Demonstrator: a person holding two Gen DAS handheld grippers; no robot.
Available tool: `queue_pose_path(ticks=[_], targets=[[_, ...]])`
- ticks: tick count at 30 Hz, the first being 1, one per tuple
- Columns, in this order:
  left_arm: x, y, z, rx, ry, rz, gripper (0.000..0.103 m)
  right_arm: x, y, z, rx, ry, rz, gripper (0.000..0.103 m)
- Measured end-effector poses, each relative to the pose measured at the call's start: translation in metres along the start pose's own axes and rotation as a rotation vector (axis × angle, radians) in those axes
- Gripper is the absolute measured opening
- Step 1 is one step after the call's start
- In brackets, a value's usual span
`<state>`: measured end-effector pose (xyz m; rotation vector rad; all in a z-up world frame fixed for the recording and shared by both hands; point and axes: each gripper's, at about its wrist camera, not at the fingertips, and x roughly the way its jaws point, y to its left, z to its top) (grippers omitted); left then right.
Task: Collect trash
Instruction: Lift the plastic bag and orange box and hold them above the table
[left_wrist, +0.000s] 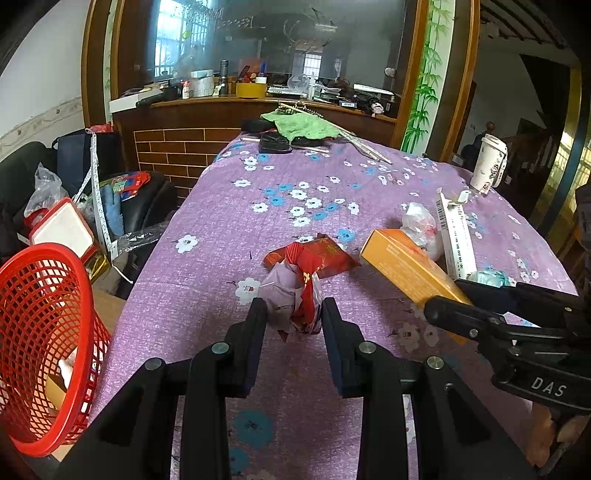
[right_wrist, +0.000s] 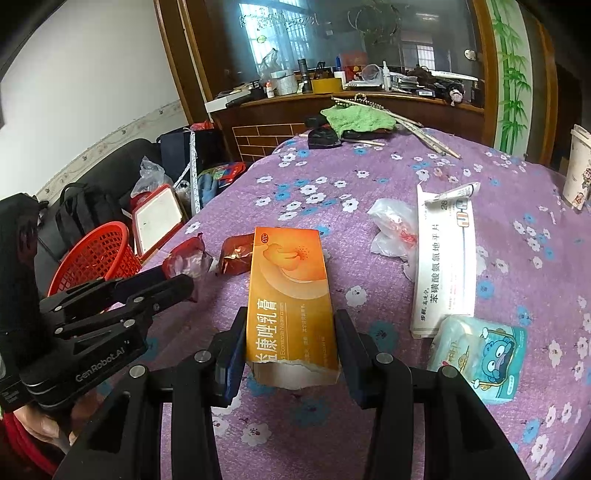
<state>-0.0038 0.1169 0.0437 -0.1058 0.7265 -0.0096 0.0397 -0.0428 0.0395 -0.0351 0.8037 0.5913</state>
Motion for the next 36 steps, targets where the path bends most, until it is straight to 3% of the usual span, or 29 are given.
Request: queue_pose_path(ticks=[24,36], targets=[[0.003,0.004,0.002,-0.026,0.021,-0.017,0.030,-0.007,-0.006,0.004,0.037,-0.025,-0.029,0.049],[-0.046,0.004,0.004,-0.023,-0.046,-0.013,0.030,-0.043,0.032,0.004,-0.016,-0.069,-0.095,0.049]])
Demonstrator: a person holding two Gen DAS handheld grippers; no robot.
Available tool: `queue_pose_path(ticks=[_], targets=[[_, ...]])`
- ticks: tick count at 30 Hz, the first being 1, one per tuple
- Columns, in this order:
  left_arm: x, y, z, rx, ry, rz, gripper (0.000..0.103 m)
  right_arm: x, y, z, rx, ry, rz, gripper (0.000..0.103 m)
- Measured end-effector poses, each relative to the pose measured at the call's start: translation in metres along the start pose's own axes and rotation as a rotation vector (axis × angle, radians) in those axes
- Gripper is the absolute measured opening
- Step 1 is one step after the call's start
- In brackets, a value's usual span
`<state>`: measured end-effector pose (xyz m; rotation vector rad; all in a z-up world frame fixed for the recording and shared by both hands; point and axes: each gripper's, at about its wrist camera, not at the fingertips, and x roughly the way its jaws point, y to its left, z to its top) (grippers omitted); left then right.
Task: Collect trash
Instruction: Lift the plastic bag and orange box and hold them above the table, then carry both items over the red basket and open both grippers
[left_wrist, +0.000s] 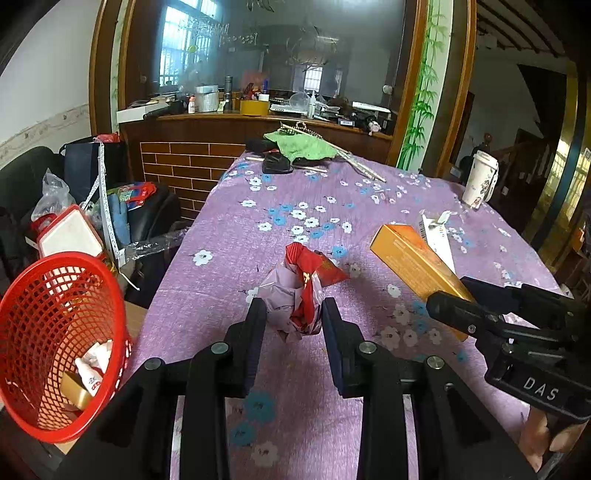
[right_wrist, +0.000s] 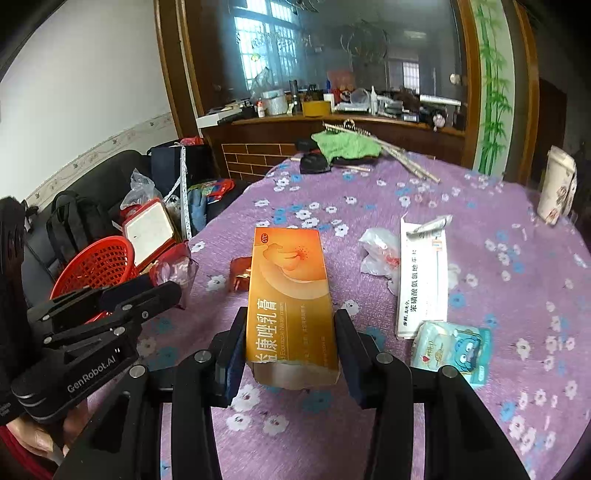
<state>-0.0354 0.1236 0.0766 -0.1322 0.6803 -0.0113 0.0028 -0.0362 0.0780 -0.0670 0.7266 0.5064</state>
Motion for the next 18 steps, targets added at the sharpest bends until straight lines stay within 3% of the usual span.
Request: queue_pose_path(ticks=[9,18], targets=[[-0.026,0.005,-0.009,-0.008,-0.020,-0.003,0.030,-0.021,0.021,-0.010,-0.029,-0.020,-0.022,0.049],[-0.043,0.020,-0.009,-0.031,-0.039,0.009,0.030,-0.026,0.035,-0.009,-0.033,-0.014,0.017,0.049]])
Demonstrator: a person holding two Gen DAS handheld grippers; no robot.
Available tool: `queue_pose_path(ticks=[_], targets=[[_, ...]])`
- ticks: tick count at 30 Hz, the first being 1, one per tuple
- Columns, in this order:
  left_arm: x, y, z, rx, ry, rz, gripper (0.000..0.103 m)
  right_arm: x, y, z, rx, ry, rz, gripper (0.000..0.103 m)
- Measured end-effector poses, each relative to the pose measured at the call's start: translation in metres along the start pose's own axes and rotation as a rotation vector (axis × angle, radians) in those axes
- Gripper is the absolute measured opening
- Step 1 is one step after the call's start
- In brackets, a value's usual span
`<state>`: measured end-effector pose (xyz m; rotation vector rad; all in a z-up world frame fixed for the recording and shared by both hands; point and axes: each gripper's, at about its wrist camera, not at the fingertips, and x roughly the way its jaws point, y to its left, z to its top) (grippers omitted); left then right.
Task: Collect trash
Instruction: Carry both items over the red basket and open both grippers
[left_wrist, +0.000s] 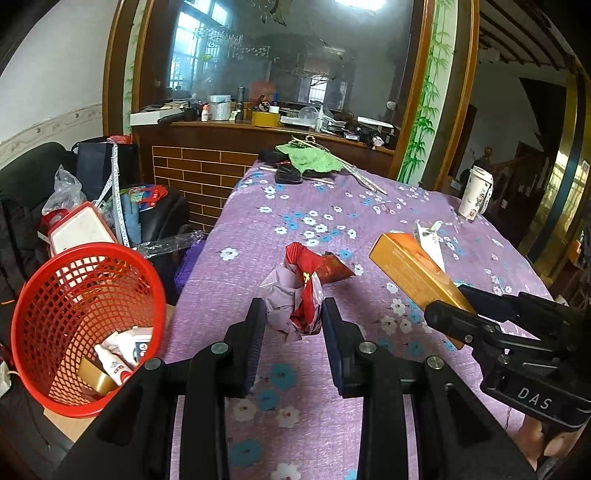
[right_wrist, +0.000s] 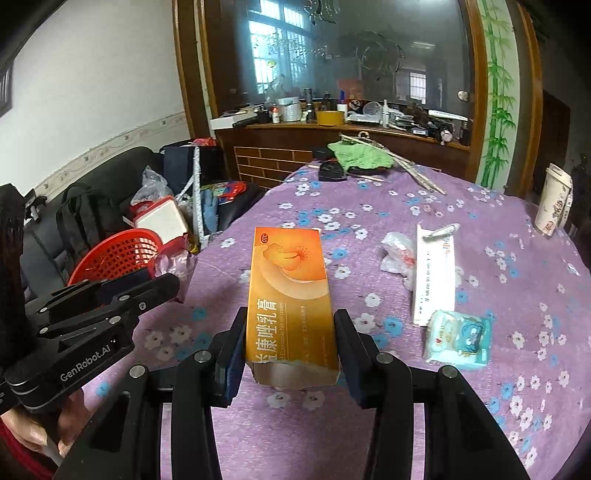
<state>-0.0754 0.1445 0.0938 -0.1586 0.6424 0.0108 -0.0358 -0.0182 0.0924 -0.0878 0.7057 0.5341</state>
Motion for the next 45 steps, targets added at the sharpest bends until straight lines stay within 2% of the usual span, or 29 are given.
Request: queue_pose_path(ticks=[20,36,45], targets=[[-0.036,0.084,0.000,-0.131,-0.037,0.095,0.030,0.026,0.071,0.021,-0.012,0.071,0.224,0.049],[-0.064,0.178,-0.004,-0.263,-0.058,0.227,0.030,0.046,0.131,0.051,-0.082,0.096,0.328,0.049],[-0.067,0.198,-0.006,-0.283,-0.066,0.242,0.030,0.065,0.164,0.062,-0.114,0.117,0.368,0.049]])
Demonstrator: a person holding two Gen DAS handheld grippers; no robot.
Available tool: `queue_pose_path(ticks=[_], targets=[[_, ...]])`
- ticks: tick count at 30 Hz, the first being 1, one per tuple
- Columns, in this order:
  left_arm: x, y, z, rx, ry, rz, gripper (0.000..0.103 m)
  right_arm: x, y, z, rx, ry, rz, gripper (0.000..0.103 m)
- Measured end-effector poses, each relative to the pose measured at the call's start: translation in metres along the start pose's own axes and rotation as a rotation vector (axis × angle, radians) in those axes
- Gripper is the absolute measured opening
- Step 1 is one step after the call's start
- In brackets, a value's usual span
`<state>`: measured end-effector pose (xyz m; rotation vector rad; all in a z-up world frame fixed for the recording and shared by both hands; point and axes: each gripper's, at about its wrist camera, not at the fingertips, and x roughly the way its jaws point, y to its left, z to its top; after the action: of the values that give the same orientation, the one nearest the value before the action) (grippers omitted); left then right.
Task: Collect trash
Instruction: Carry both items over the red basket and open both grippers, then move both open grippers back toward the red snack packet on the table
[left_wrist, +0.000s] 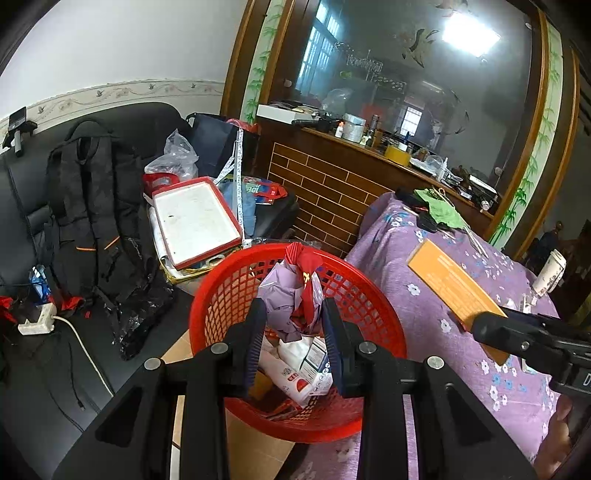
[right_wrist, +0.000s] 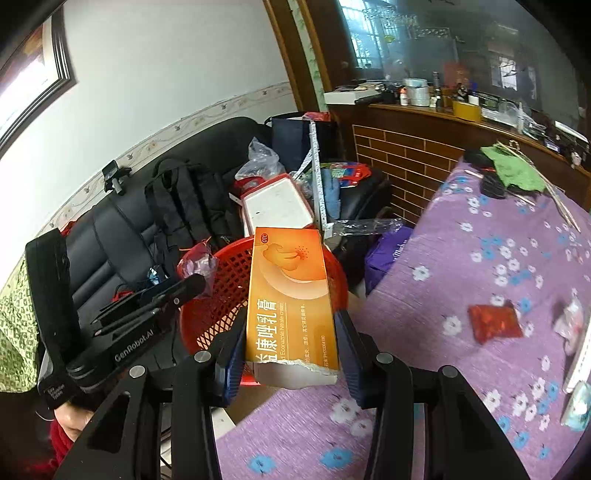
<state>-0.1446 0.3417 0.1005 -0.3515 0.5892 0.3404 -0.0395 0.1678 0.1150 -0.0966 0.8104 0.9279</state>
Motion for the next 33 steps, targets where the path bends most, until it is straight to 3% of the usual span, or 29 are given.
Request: queue_pose_path(ticks=[13,16,17,19,26,33], targets=[[0.010,0.007,0.007,0.002,-0.005,0.009,0.031,0.038,0.003,0.018,0.039,0.037,0.028,0.049],[0.015,0.011,0.009,-0.006,-0.007,0.009,0.047,0.051,-0.001,0.024,0.071,0.030,0.040,0.052],[0.015,0.012,0.009,-0.010,-0.010,0.017,0.060,0.057,-0.003,0.026,0.081,0.035,0.047,0.054],[0.013,0.014,0.010,-0.018,-0.018,0.022,0.065,0.061,-0.009,0.027,0.100,0.043,0.033,0.054],[0.008,0.004,0.006,0.013,-0.022,0.002,0.065,0.022,-0.028,0.014,0.092,-0.018,0.000,0.054],[0.004,-0.054,0.001,0.126,-0.012,-0.057,0.065,-0.020,-0.066,-0.018,0.141,-0.024,-0.060,0.054]])
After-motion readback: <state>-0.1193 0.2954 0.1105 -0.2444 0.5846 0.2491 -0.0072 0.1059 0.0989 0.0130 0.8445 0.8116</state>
